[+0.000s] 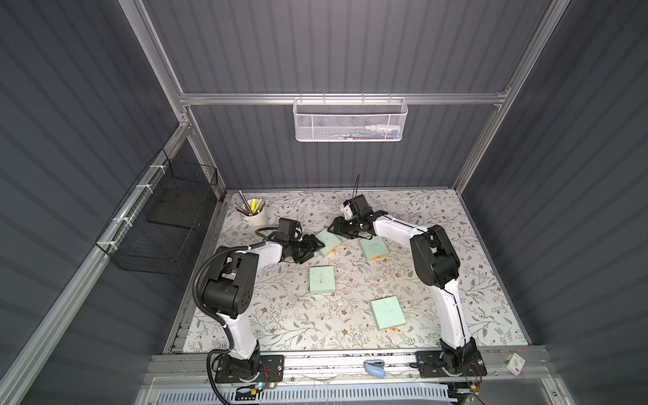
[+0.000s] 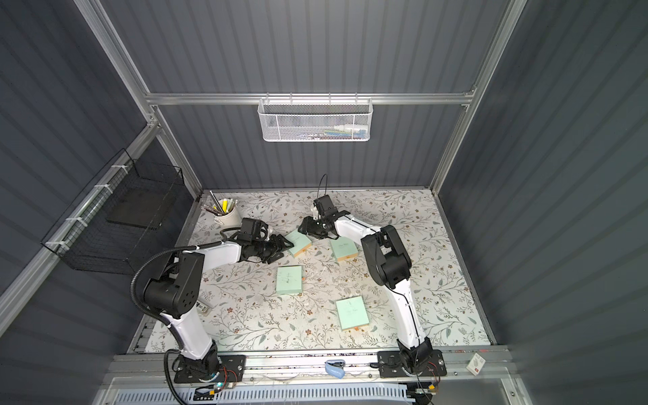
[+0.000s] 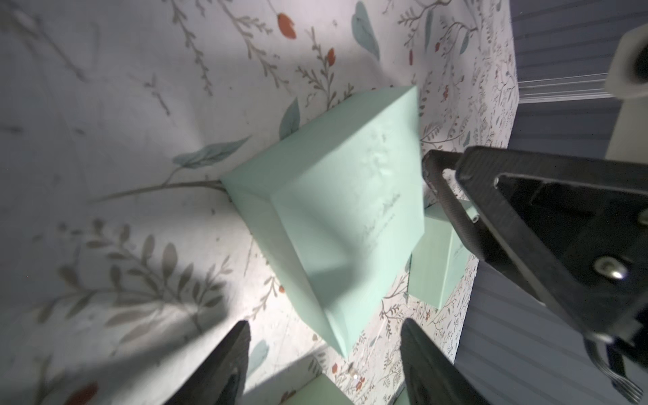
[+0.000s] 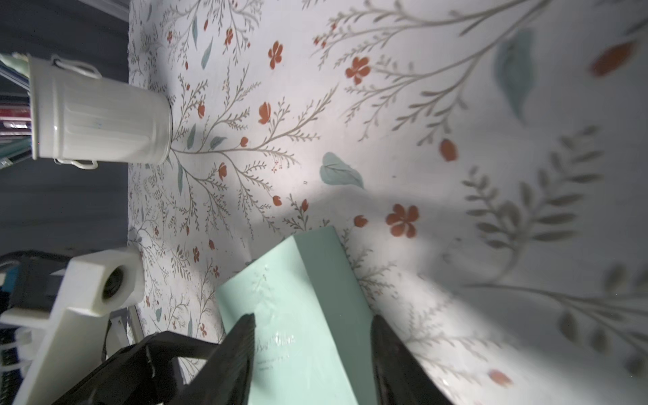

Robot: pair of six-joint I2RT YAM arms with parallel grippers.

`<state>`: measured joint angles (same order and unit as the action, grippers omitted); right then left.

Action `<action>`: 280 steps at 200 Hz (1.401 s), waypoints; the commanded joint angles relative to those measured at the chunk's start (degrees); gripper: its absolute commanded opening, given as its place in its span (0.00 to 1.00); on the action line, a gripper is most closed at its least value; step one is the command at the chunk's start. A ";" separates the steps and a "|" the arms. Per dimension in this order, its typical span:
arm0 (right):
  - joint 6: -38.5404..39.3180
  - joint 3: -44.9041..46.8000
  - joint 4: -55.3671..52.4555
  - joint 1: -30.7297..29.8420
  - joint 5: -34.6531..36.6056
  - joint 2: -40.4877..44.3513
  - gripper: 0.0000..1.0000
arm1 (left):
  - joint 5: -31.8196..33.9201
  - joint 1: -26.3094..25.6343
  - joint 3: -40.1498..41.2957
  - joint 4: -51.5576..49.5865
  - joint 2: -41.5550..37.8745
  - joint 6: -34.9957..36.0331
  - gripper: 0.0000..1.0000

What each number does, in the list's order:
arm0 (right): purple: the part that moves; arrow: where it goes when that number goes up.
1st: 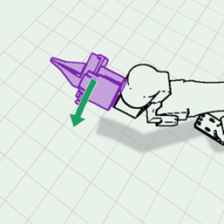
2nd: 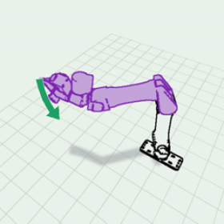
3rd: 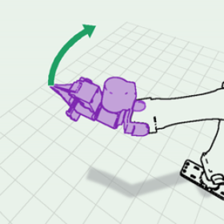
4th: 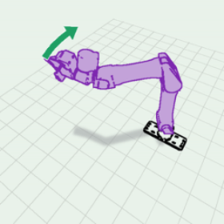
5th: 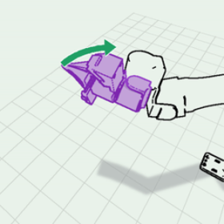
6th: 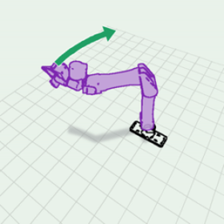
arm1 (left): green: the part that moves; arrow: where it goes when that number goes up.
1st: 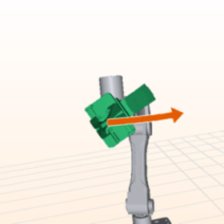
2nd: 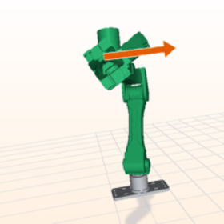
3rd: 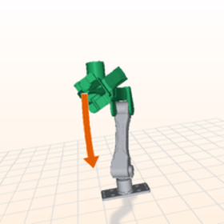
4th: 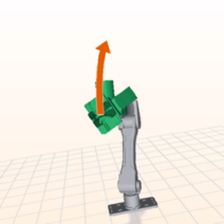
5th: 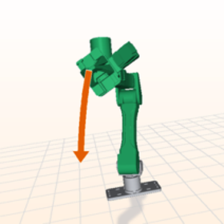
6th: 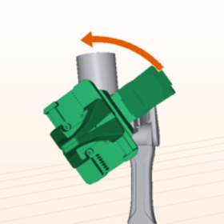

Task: Take out the earrings from the drawer-style jewelry box
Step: Adjust the jewelry box at the center of the board.

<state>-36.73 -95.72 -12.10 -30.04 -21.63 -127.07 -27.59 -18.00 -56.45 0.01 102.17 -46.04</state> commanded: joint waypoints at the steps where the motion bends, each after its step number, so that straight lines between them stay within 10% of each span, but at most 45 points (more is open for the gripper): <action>1: -0.44 4.55 2.32 0.78 5.28 8.67 0.54 | 2.82 0.34 1.09 -4.13 -6.06 2.44 0.70; 78: -1.05 29.86 5.64 -3.48 6.02 26.26 0.51 | -4.99 0.01 -5.71 -1.03 -4.01 3.35 0.93; 280: 0.83 12.80 2.70 -4.77 2.99 4.92 0.34 | -8.80 -0.49 -11.79 5.45 7.43 -2.43 1.00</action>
<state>-37.19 -81.23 -7.33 -34.89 -18.17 -120.79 -35.22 -18.06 -66.87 5.43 108.79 -47.92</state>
